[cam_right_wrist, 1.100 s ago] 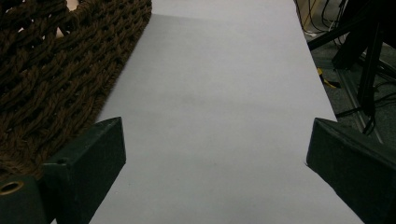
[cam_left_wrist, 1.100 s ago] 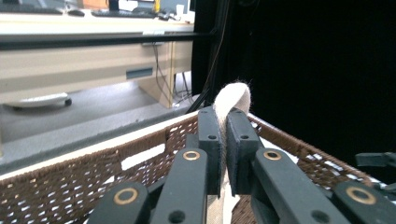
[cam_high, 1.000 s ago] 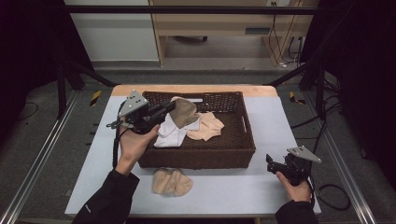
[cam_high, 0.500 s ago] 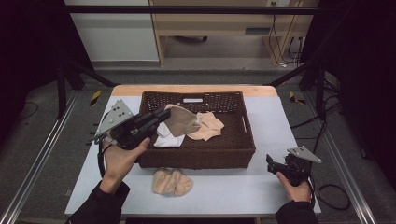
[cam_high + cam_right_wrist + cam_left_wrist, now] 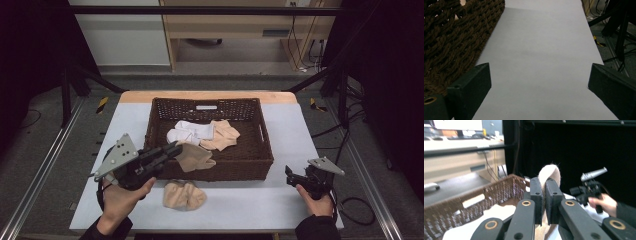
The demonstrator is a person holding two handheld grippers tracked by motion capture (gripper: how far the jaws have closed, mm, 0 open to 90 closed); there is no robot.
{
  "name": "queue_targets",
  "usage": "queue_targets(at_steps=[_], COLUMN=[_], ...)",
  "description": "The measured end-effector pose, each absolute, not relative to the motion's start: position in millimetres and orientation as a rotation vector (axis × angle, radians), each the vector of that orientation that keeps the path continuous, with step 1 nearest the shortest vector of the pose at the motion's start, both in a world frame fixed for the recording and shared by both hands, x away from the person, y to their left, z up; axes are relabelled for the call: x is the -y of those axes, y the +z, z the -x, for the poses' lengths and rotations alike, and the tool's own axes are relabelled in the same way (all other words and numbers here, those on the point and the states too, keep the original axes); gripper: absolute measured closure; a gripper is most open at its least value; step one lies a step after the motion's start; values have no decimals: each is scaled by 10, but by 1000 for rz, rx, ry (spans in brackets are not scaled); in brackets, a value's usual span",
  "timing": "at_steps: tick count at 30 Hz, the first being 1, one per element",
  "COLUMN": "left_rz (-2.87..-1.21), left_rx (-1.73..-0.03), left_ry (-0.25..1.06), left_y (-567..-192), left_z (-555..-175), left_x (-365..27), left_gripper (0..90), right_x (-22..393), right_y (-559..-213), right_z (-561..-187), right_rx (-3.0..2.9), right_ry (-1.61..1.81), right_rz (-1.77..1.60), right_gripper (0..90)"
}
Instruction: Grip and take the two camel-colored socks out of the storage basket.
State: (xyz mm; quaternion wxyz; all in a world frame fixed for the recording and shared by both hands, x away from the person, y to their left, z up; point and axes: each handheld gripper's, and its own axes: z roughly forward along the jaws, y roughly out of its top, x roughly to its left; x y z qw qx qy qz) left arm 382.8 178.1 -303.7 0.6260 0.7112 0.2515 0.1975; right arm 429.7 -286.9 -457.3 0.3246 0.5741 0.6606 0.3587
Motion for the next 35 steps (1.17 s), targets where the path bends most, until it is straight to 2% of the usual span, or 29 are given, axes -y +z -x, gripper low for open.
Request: queue_targets(at_steps=[8, 15, 24, 26, 32, 35], left_rz=[-1744, -1859, -1949, -1979, -1941, -1918], left_rx=[-615, -741, -888, -935, -973, -982], left_ry=[380, 305, 342, 354, 397, 408], left_y=[-3486, -4039, -4440, -4535, -4586, -4582], left_z=[-3763, -3838, -3943, -3977, -3954, -3948], left_x=[-1734, -1768, -1875, -1915, -2062, -2145], left_gripper=[851, 849, 818, 772, 501, 422], right_x=[2864, 2862, 2859, 2853, 2848, 2854], right_y=[-4569, -4572, -4586, -4593, -4596, -4595], right_z=[-4292, -4293, -4298, -4301, -4305, -4306], right_rx=[-1734, -1736, -1744, -1749, -1754, -1752], right_ry=[943, 941, 928, 925, 922, 923], right_rz=[-1505, -1506, -1508, -1508, -1510, -1509], right_gripper=[50, 50, 50, 51, 51, 50])
